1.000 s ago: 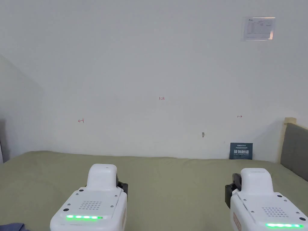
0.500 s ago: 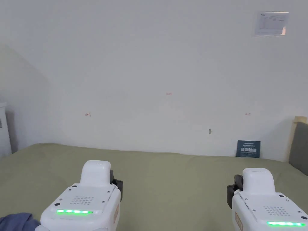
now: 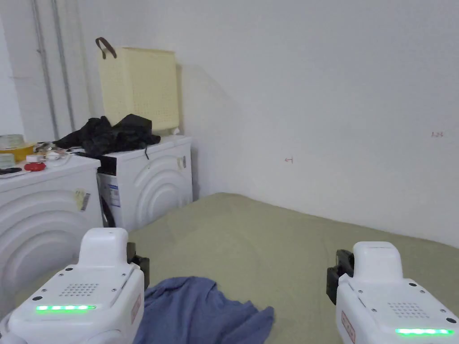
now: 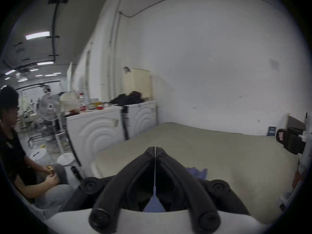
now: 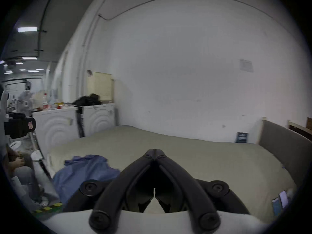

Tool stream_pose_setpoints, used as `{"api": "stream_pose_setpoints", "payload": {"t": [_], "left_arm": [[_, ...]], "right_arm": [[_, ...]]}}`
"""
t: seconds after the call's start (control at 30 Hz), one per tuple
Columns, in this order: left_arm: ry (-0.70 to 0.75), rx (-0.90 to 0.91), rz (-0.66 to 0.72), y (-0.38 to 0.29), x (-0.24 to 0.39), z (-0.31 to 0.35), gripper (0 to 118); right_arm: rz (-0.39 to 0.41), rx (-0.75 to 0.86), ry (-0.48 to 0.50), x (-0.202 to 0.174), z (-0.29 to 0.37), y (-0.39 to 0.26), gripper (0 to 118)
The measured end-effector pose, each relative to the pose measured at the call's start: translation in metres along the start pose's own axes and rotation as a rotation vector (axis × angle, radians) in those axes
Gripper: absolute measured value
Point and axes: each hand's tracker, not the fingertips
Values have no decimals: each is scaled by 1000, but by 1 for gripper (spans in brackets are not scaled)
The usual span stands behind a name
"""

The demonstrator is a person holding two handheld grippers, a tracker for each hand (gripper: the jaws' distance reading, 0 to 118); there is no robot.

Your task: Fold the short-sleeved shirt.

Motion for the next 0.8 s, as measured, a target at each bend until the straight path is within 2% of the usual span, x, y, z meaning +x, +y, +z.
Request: {"api": "stream_pose_setpoints", "payload": {"t": [0.2,0.47,0.67,0.8], "left_arm": [[81,-26,21,-4,-51,3,1],[81,-60,26,-16,-54,-7,1],[-24,-140,66,-29,-43,-43,1],[-95,-221,33,-45,-18,-83,1]], "right_arm": [[-6,-10,98,-43,-19,-4,0],[-1,-54,127,-51,-36,-18,0],[-4,-93,115,-49,-51,-31,0],[5,-130,114,-45,-57,-52,0]]}}
